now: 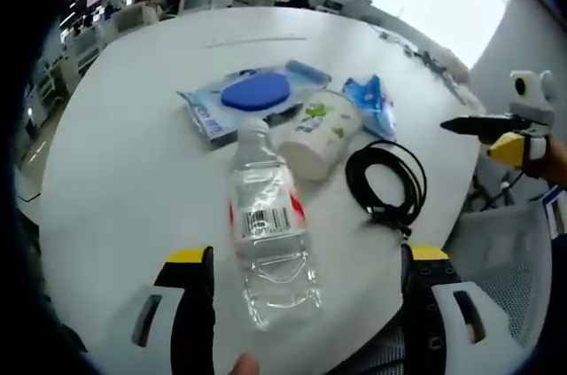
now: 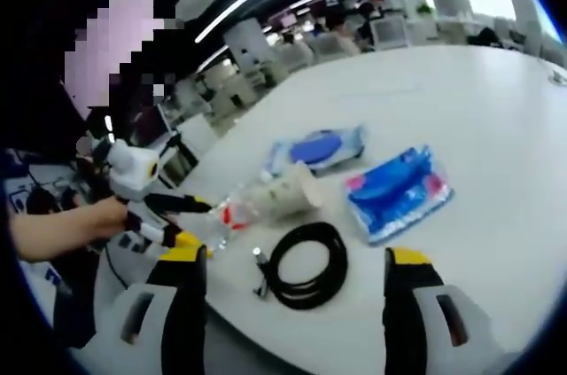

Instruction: Arrange the tabletop items into an orderly group along one side of the table until the central work area is clear of visible clutter.

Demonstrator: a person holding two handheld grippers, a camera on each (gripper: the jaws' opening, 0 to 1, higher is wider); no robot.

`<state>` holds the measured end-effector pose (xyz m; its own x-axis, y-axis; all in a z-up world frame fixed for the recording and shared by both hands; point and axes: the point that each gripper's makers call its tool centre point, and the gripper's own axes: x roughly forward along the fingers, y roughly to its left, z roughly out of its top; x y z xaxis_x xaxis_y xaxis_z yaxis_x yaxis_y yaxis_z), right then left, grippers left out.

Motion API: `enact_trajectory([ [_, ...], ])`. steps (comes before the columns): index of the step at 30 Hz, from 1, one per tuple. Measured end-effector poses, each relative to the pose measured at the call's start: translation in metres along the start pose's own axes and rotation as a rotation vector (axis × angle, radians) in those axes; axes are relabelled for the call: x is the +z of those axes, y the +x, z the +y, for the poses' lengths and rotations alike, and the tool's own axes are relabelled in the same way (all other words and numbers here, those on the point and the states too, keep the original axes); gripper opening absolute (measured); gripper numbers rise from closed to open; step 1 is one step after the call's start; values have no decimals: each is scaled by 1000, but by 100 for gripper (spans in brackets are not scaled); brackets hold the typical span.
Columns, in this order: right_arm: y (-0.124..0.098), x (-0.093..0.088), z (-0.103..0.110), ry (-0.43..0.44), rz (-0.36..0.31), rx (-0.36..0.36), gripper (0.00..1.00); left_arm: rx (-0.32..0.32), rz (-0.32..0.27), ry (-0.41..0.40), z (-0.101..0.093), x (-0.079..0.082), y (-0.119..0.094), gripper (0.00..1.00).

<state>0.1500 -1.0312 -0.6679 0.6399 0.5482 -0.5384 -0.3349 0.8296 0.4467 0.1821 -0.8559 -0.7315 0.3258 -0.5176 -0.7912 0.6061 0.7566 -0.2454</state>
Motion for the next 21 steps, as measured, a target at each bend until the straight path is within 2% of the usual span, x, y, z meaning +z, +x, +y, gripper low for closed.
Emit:
enact_trajectory([
  [6, 4, -1, 5, 38, -14, 15, 78, -3, 6, -6, 0, 1, 6, 83],
  [21, 3, -12, 5, 89, -3, 27, 77, 9, 34, 5, 1, 0, 19, 80],
])
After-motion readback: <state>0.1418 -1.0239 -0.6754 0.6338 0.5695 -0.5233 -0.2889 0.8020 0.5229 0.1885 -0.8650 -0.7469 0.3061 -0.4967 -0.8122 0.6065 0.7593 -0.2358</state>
